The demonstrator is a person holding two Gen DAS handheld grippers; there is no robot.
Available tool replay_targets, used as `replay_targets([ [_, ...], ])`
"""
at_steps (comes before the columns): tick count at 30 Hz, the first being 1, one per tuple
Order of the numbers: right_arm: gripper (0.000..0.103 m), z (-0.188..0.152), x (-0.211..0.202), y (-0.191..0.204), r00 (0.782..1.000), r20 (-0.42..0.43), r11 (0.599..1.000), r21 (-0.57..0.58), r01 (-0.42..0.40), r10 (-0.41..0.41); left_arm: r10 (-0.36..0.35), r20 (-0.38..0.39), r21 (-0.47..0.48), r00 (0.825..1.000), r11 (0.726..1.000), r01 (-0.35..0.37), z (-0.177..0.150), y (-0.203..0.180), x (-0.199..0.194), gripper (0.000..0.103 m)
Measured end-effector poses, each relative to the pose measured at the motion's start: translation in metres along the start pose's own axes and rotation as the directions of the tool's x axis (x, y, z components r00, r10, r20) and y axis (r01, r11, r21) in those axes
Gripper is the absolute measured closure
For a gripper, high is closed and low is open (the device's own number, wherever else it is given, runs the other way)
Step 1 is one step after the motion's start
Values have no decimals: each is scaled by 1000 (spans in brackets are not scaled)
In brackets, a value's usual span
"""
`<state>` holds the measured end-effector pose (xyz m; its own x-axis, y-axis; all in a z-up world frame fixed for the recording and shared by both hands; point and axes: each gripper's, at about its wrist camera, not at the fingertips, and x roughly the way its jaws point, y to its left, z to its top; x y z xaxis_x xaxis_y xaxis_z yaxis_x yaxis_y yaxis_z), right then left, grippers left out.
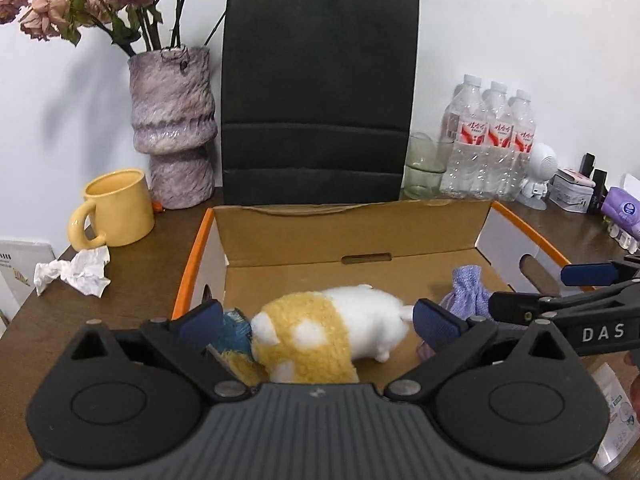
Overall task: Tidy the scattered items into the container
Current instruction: 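Lower the plush toy into the box and open the left gripper, then grasp a clear plastic packet with left gripper while right gripper grasps the bath puff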
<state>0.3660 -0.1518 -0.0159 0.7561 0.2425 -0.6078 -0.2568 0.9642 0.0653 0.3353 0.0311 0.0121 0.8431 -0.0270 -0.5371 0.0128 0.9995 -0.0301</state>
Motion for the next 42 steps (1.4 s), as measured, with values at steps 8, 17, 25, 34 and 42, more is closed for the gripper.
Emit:
replay_targets([
  [8,0,0,-5,2,1000,8,1000,-6,-6,6,-4,7,-3,1000,1000,4,1,0,-4,0],
  [17,0,1,-30,3,998,55,1000,-12,-18,18,-35,40,-51,999,998,37,3,9,-28,0],
  [25,0,-27,-80,-3,996,89,999,-41,-9,13,-5,76,-46,997,999,9,-18,31,-77,0],
  [34,0,-79,-117,18,996,74,998,-52,-37,41,13,4,-25,1000,1000,-13,-72,48,-113,0],
  [42,2,-117,-120,52,997,44,995,-78,-59,62,16,-66,-3,998,1000,-16,-111,43,-118,0],
])
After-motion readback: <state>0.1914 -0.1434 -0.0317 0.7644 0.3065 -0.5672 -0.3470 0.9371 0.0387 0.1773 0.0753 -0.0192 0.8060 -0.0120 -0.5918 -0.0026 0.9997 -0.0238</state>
